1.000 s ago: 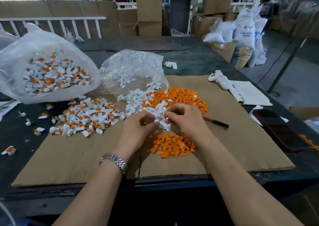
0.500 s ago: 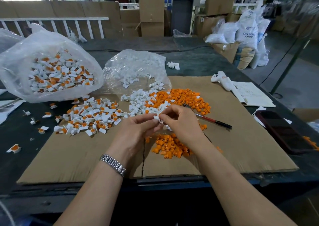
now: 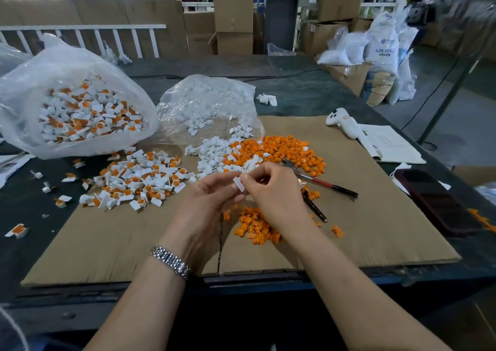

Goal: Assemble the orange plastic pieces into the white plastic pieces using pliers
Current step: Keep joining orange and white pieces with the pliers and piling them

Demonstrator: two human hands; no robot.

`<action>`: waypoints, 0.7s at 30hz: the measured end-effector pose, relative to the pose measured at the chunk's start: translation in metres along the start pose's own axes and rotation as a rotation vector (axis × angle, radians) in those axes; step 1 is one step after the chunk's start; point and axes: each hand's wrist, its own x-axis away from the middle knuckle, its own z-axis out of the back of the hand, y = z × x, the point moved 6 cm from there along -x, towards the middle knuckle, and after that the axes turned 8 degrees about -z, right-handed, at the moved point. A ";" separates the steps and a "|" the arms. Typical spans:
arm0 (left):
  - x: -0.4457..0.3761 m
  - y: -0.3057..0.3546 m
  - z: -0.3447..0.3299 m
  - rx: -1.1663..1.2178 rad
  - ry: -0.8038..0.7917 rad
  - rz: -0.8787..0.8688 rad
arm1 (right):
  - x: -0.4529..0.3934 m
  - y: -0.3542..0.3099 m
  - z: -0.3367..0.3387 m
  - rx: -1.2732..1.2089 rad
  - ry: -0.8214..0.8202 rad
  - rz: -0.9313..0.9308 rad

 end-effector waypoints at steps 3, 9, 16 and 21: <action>0.000 0.002 0.003 0.052 -0.005 0.016 | -0.002 -0.002 0.002 -0.041 -0.132 0.022; -0.004 0.008 0.007 0.079 -0.073 0.019 | 0.001 -0.006 0.009 -0.043 -0.236 0.172; 0.000 0.008 0.006 0.070 -0.069 0.004 | 0.006 -0.014 0.010 0.115 -0.113 0.331; 0.002 0.012 0.008 0.085 0.002 -0.028 | 0.010 -0.020 0.007 0.195 -0.089 0.389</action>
